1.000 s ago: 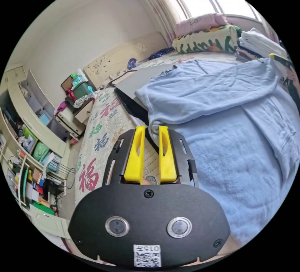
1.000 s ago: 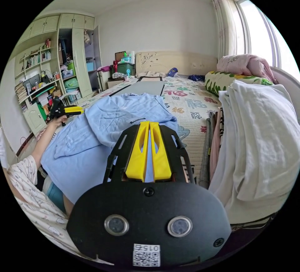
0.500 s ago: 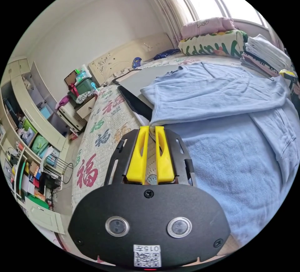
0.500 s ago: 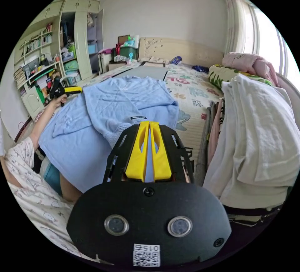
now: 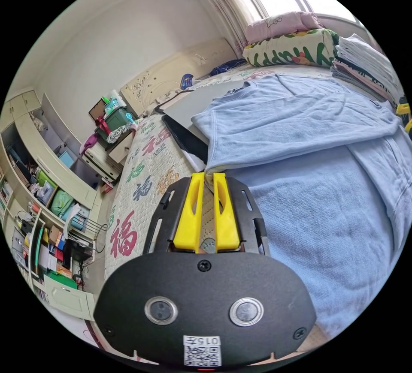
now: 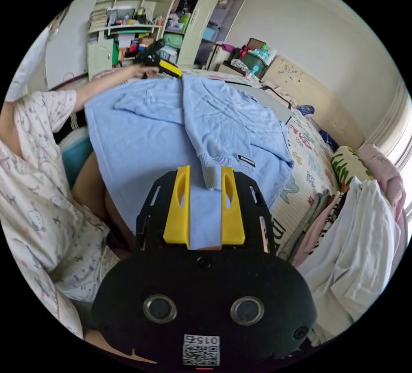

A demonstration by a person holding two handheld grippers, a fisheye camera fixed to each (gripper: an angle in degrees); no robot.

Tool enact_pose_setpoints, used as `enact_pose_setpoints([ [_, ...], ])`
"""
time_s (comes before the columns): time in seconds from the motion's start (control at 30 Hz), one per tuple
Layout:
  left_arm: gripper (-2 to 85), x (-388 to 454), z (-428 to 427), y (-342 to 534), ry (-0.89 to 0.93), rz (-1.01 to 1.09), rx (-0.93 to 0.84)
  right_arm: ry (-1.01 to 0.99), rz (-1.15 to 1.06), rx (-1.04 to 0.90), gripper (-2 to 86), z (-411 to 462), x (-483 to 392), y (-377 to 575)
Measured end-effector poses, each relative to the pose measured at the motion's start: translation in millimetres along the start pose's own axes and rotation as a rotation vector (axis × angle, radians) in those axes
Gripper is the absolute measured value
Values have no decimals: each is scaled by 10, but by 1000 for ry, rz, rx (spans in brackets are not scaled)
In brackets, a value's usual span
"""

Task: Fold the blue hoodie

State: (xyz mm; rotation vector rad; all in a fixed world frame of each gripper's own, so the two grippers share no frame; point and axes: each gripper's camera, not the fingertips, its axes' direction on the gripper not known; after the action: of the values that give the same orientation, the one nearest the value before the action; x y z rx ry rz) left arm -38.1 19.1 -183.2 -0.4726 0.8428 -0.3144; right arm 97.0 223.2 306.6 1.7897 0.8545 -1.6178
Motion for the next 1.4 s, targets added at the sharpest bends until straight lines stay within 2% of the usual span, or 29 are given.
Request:
enact_pose_setpoints([
  [0.03, 18, -20, -21, -15, 2, 0, -1, 40, 4, -39, 53, 40, -1, -27],
  [0.1, 18, -67, -55, -34, 13, -5, 0, 55, -11, -41, 41, -7, -18, -53],
  [0.27, 18, -202, -151, -85, 32, -15, 4, 6, -109, -72, 38, -247, -87, -117],
  [0.5, 15, -328, -250, -145, 13, -3, 2, -16, -102, -88, 55, -447, 102, -240],
  [0.6, 12, -424, -302, -155, 20, 5, 1, -92, -105, -58, 79, -673, 277, -267],
  [0.7, 6, -674, -471, -67, 109, 3, 18, -89, -57, 21, 80, -931, 518, -315],
  [0.8, 3, -1132, -811, 79, 160, -146, 170, -93, 1, 123, 80, -1173, 844, -383],
  [0.87, 5, -1489, -1062, 244, 292, -288, 424, -111, 61, 221, 82, -1304, 1201, -469],
  [0.97, 19, -1695, -1155, 333, 305, -429, 648, -95, 163, 294, 85, -1289, 1773, -692],
  [1.0, 24, -1729, -1139, 297, 303, -457, 631, -87, 192, 306, 87, -1263, 1905, -750],
  [1.13, 84, -1933, -773, -305, 449, -474, 346, -56, 428, 335, 89, -848, 2956, -1248],
  [1.27, 98, -1945, -304, -1012, 356, -450, 155, -148, 612, 255, 99, -93, 4036, -1842],
  [1.4, 109, -1983, 255, -1562, 311, -489, 47, -161, 663, 143, 118, 551, 4674, -2373],
])
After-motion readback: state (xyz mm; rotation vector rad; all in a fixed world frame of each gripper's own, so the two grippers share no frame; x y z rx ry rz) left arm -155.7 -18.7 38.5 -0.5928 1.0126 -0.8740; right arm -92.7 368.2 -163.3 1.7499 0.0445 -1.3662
